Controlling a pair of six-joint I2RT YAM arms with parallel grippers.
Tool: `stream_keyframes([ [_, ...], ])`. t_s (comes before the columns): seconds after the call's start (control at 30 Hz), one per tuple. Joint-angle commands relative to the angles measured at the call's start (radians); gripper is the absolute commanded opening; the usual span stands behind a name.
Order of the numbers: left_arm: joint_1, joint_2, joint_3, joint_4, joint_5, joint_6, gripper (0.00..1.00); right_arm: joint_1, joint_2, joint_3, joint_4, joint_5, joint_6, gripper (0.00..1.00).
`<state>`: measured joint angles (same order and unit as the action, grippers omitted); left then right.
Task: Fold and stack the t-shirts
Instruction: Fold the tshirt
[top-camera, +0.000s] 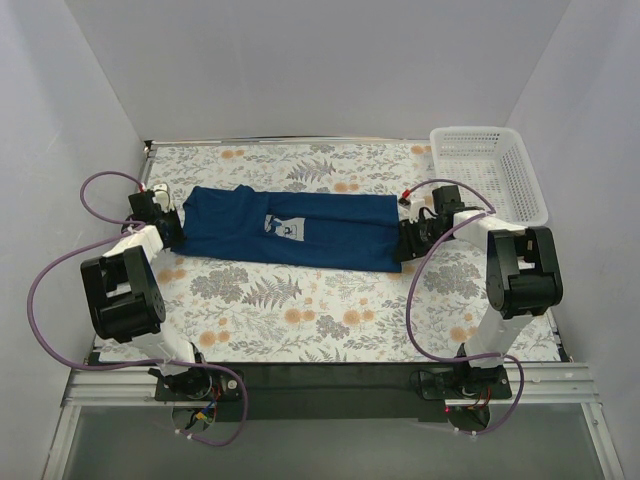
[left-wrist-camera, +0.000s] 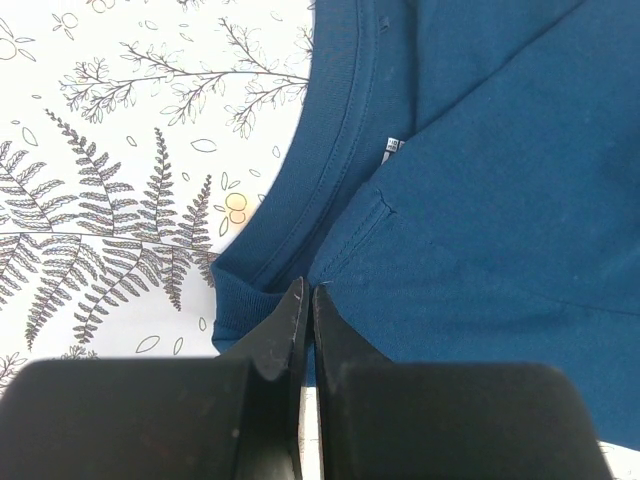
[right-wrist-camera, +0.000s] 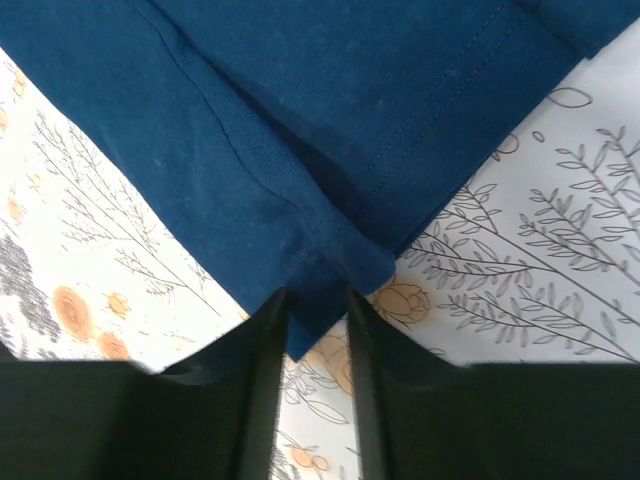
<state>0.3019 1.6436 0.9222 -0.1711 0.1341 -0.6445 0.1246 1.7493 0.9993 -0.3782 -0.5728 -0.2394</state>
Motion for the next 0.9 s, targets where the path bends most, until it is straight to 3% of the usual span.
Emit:
stream_keyframes([
  [0.0, 0.002, -0.059, -0.016, 0.025, 0.001, -0.001, 0.00, 0.006, 0.007, 0.013, 0.022, -0.025, 0.009, 0.29],
  [0.13, 0.002, -0.068, -0.025, 0.035, -0.004, -0.004, 0.00, 0.006, -0.010, 0.006, 0.021, -0.024, 0.003, 0.11],
  [0.17, 0.002, -0.071, -0.031, 0.038, -0.008, -0.004, 0.00, 0.003, -0.026, 0.002, 0.019, -0.022, 0.003, 0.02],
  [0.87, 0.002, -0.191, -0.141, 0.090, -0.077, 0.013, 0.00, -0.023, -0.148, -0.059, -0.088, 0.085, -0.116, 0.01],
])
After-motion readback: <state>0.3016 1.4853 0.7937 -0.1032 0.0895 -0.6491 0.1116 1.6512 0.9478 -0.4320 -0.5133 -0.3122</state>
